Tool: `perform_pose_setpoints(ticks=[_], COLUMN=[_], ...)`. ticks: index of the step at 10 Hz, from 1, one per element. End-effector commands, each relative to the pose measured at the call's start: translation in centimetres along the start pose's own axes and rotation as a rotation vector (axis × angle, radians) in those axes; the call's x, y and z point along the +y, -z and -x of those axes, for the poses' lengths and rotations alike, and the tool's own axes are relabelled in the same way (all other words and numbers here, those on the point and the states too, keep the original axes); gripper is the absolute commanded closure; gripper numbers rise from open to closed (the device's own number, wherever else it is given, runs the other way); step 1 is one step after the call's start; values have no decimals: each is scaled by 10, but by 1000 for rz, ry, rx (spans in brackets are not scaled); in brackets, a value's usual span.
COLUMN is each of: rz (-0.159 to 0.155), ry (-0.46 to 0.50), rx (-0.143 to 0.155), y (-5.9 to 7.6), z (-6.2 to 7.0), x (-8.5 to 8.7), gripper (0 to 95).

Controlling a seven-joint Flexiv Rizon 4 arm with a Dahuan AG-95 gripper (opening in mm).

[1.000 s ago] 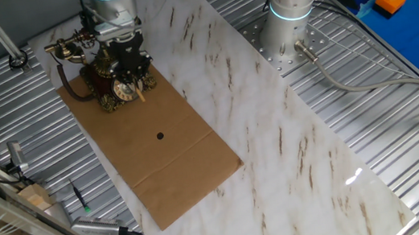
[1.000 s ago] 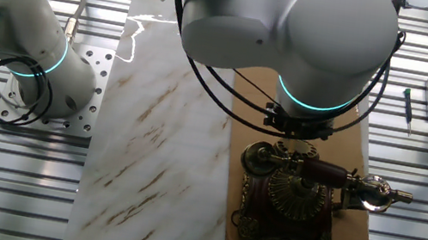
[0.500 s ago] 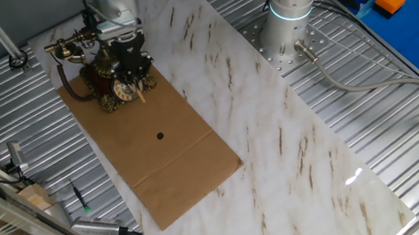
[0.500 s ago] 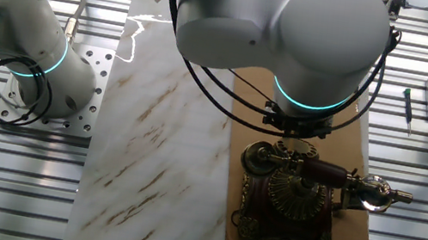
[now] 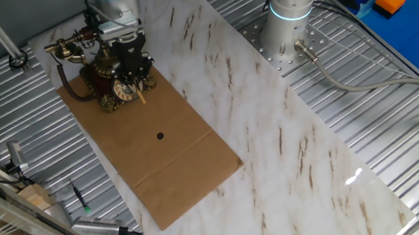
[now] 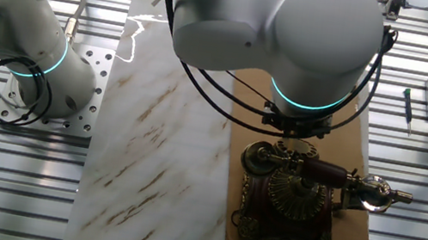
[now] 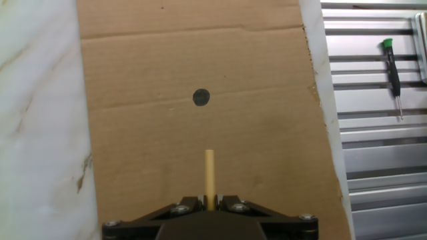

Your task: Dial a number on an old rotary phone

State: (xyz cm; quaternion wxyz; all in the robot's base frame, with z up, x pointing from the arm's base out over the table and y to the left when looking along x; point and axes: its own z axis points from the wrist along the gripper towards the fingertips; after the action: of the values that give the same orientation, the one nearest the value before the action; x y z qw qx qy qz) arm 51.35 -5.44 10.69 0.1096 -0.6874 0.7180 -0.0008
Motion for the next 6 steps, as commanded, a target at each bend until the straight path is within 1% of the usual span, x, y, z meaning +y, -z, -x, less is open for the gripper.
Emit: perform_pose_setpoints(ticks=[1, 6], rz=[0, 2], ry=[7, 12], rx=[1, -6], y=[-1, 0], z=[0, -1], x=[0, -1], gripper=[950, 950])
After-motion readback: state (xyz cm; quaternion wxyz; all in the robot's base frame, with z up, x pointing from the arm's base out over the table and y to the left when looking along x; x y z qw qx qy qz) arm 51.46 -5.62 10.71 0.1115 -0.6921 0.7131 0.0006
